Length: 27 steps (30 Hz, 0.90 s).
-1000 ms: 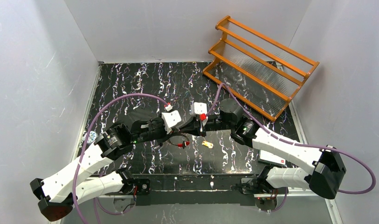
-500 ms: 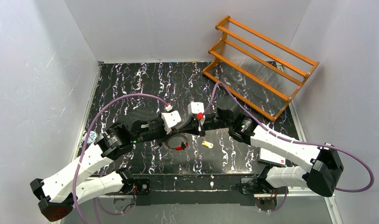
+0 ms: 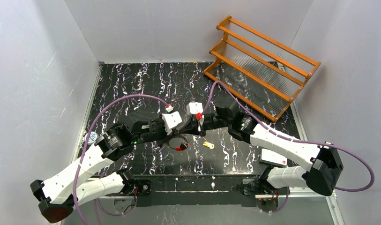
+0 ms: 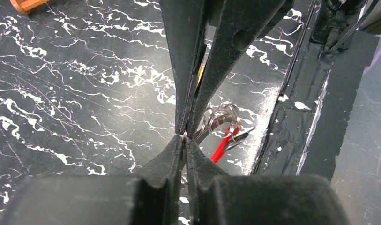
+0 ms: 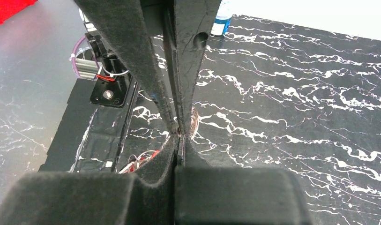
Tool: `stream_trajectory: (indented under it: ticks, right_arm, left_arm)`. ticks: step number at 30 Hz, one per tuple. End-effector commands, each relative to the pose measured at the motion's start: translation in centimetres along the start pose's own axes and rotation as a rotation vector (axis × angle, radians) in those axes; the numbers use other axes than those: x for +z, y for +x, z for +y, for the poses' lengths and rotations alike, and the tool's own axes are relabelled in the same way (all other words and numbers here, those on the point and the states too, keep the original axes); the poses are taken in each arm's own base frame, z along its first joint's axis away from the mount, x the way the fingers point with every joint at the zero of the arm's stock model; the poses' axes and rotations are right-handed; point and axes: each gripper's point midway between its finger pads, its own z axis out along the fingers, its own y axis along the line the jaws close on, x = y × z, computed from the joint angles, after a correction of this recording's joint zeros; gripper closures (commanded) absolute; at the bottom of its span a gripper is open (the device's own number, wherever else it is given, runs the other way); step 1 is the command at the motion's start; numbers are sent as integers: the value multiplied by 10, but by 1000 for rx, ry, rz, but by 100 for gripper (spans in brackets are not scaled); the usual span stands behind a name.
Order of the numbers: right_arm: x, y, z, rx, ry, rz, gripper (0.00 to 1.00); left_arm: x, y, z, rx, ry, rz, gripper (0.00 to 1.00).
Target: Put the keys on the keyring
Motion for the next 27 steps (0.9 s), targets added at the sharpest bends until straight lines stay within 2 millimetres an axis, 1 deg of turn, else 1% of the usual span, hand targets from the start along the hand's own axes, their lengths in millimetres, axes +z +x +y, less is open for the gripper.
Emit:
stream_trajectory:
  ticks: [1, 2, 4, 6, 9, 10, 11, 13, 16, 21, 24, 27]
  right_arm:
    - [-6, -15, -8, -61, 24, -43, 99]
    - [-8, -15, -7, -68, 22, -56, 99]
    - [-15, -21, -4, -86, 27, -103, 99]
    - [-19, -26, 0, -103, 32, -153, 99]
    - [-24, -32, 8, -116, 20, -224, 99]
    - [-24, -32, 11, -107, 13, -234, 99]
    - [-26, -36, 13, -115, 9, -256, 99]
    - [-27, -41, 19, -114, -10, -293, 99]
    - [-30, -48, 26, -107, -31, -349, 99]
    - [-32, -52, 30, -72, -37, -385, 99]
    - [-33, -52, 30, -54, -36, -399, 99]
    - [-32, -51, 31, -32, -38, -406, 99]
  left_arm:
    - [-8, -23, -4, 15, 7, -119, 83]
    - [-11, -23, -2, 10, -12, -129, 77]
    - [-18, -22, 2, 0, -53, -164, 73]
    - [-24, -23, 2, -17, -79, -228, 73]
    - [-29, -25, -2, -30, -88, -363, 72]
    - [-32, -27, -4, -28, -89, -409, 72]
    - [-36, -27, -5, -26, -93, -457, 72]
    - [-36, -24, -10, -24, -82, -511, 72]
    - [-31, -20, -16, -25, -56, -572, 71]
    - [-16, -14, -20, -56, -21, -588, 72]
    - [-6, -19, -24, -65, 15, -619, 72]
    - [3, -22, -26, -110, 41, -623, 72]
